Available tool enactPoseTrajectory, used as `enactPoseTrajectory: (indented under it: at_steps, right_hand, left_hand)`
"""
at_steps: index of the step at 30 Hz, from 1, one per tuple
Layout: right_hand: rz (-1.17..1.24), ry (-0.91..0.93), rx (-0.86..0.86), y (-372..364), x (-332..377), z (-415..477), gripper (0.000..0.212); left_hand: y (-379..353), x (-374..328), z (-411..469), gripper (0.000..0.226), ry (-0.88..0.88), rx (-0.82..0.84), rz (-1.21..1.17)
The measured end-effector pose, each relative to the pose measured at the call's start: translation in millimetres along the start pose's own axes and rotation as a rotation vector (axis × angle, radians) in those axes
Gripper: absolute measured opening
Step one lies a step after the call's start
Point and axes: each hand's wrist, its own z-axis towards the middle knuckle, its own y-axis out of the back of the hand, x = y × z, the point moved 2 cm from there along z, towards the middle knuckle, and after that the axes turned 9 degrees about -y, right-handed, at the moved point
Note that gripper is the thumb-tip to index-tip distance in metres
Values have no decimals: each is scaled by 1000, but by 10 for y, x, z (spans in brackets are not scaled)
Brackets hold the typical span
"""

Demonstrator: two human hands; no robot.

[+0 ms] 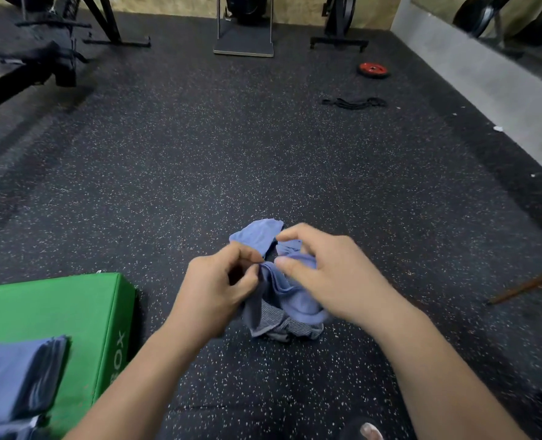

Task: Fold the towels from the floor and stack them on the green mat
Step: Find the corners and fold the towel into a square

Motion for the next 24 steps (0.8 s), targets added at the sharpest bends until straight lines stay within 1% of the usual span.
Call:
enactPoseTrajectory:
  at_steps: [2, 3, 6, 9, 13, 18, 19, 21, 24]
  right_hand:
    - [-56, -5, 71, -96, 7, 10, 37]
    - [-65, -6, 99, -124, 13, 11, 36]
    - [-84, -14, 121, -160, 36, 17, 18]
    - [-96, -21, 105, -171, 40, 22, 8]
    - [-151, -25, 124, -244, 92, -13, 15]
    - [-131, -31, 118, -225, 131, -16, 18]
    - [-113, -31, 114, -216, 138, -15, 16]
    - [-79, -23, 94, -209, 160, -24, 19]
    - [-29, 1, 33, -192, 200, -35, 38]
  left_hand:
    - [-15, -75, -17, 23, -69, 5, -15]
    - [-14, -102, -21, 24, -90, 4, -22]
    - [10, -128, -23, 27, -123, -9, -28]
    - [-5, -100, -43, 16, -160, 3, 50]
    - [-96, 1, -69, 20, -137, 128, 167]
    - [-58, 46, -47, 15, -60, 109, 204]
    - [-39, 53, -37, 15, -47, 99, 189]
    - [-21, 51, -30, 18, 14, 72, 77]
    - [-29, 32, -31, 12, 98, 44, -124]
